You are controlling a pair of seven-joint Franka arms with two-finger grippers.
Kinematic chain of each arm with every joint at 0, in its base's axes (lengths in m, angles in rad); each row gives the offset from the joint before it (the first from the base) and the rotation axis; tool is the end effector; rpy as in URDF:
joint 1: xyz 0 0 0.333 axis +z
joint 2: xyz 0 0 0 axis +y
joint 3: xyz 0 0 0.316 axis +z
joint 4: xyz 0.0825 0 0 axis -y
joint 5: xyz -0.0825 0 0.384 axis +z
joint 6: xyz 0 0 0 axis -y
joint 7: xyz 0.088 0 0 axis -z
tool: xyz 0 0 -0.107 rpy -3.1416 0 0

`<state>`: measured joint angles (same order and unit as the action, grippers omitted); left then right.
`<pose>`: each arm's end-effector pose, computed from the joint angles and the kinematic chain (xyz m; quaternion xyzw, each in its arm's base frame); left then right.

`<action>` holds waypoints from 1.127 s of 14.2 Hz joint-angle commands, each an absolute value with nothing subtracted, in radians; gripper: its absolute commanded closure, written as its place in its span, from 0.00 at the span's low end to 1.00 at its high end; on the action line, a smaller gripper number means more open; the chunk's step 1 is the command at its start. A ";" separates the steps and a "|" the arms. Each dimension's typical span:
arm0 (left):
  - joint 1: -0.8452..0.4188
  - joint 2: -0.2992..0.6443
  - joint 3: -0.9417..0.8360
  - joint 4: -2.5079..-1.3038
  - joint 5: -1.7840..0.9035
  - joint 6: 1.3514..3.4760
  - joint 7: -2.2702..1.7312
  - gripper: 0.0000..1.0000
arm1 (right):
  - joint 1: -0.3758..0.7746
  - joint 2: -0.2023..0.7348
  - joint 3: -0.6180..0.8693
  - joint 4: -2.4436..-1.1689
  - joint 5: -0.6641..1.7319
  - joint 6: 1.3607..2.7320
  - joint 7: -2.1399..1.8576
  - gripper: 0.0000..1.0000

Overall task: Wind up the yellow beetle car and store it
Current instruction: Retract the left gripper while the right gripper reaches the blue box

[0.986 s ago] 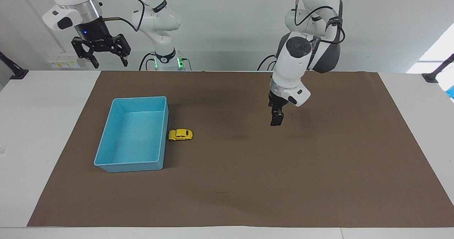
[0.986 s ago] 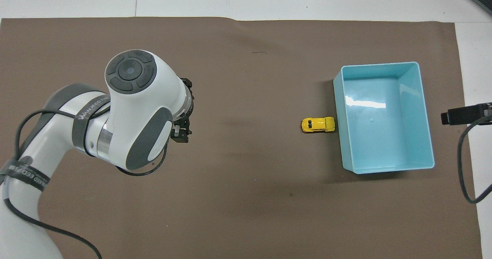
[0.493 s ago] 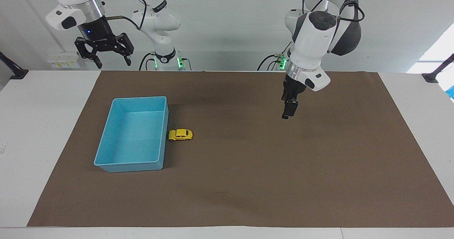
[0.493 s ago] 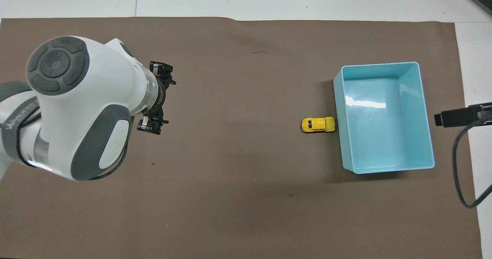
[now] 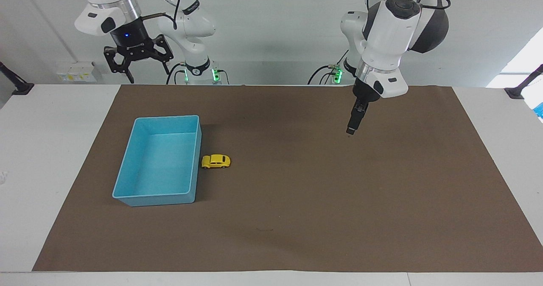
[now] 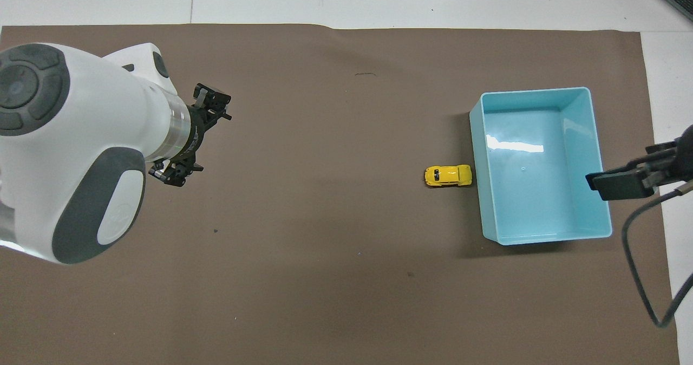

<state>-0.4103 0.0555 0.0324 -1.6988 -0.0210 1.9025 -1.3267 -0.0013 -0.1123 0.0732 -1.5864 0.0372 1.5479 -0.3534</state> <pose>0.5526 -0.2215 0.5622 0.8859 0.4578 0.0418 0.0618 0.5147 0.0437 0.6751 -0.9765 -0.2119 -0.0384 0.0092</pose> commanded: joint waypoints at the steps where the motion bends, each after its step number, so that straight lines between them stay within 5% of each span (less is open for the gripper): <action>1: -0.382 0.049 0.040 -1.680 -0.006 1.864 -1.145 0.00 | -0.006 -0.133 0.112 -1.594 0.018 1.543 -0.426 0.00; 16: -0.157 -0.057 0.041 -1.709 -0.009 1.741 -0.266 0.00 | -0.009 -0.127 0.193 -1.594 0.109 1.488 -1.011 0.00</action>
